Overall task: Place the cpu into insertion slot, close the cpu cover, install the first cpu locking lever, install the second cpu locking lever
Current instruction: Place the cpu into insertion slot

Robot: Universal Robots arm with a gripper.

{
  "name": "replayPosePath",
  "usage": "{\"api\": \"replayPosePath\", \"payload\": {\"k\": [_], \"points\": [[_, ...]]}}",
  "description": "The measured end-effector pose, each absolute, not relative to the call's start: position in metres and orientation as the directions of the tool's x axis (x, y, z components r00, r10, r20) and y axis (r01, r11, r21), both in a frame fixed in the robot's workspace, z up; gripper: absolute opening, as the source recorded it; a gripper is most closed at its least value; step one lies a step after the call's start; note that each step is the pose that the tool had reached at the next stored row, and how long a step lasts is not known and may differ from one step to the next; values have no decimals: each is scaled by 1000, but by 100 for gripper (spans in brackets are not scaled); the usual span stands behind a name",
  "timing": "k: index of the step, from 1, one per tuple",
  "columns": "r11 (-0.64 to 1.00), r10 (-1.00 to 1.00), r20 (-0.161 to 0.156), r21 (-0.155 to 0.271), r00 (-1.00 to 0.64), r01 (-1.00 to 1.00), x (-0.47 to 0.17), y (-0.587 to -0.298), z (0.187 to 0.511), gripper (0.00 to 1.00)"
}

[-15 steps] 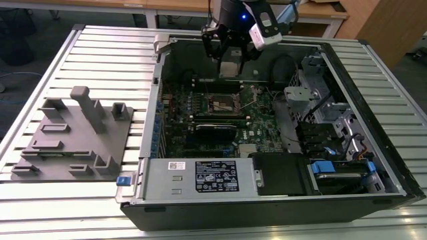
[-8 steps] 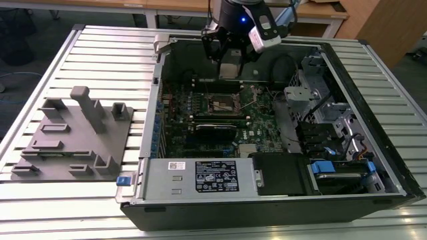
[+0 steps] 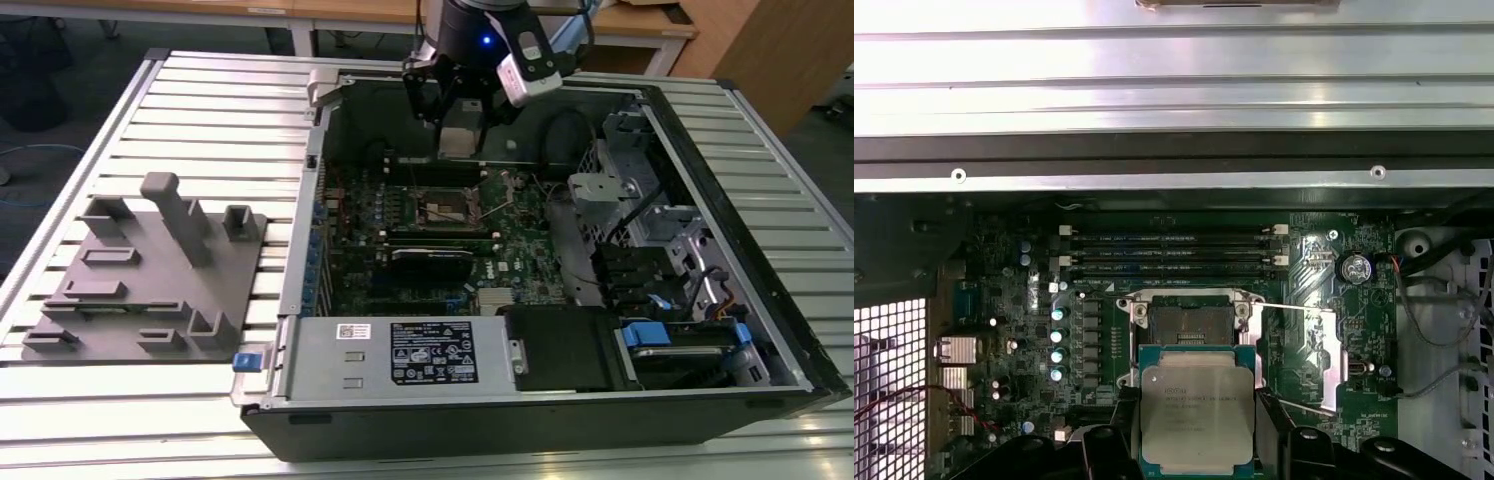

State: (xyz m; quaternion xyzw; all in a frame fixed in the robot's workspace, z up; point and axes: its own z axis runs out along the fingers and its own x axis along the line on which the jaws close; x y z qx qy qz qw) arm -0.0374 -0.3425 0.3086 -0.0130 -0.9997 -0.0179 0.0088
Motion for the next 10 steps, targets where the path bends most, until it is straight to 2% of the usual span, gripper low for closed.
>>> {"api": "replayPosePath", "payload": {"k": [10], "points": [[999,26,18,36,-1000,26,-37,-342,306,54]]}}
